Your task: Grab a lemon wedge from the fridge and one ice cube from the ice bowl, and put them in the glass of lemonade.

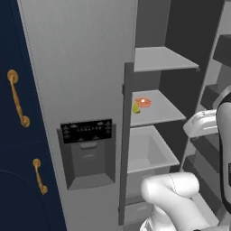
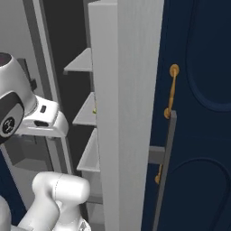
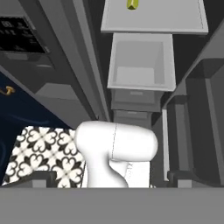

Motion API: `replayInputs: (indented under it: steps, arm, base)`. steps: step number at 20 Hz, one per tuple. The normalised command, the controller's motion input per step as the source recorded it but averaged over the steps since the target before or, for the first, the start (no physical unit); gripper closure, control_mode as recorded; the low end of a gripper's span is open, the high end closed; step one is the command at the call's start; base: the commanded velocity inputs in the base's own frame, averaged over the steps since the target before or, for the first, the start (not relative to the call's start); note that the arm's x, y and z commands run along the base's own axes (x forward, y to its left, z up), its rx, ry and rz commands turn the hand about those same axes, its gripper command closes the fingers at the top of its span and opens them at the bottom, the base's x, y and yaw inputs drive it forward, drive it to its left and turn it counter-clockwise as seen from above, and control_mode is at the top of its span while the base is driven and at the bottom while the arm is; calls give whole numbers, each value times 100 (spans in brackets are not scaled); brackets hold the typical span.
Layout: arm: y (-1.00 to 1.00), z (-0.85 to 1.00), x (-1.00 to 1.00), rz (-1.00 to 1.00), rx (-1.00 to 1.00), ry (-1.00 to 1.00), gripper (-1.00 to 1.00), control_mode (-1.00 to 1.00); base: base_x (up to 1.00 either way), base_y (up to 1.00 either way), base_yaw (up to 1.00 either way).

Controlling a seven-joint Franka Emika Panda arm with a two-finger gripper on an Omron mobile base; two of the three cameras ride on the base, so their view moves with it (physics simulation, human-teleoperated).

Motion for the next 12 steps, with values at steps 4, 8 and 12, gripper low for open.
replayInputs:
  steps: [4, 8, 12]
  arm:
    - [0, 0, 0, 0, 0, 0, -100, 100]
    - [0, -4, 31, 0, 0, 0, -100, -100]
    - [0, -11, 72, 0, 0, 0, -100, -100]
  base:
    - [11, -9, -3]
    - [7, 0, 0]
    - [0, 0, 0]
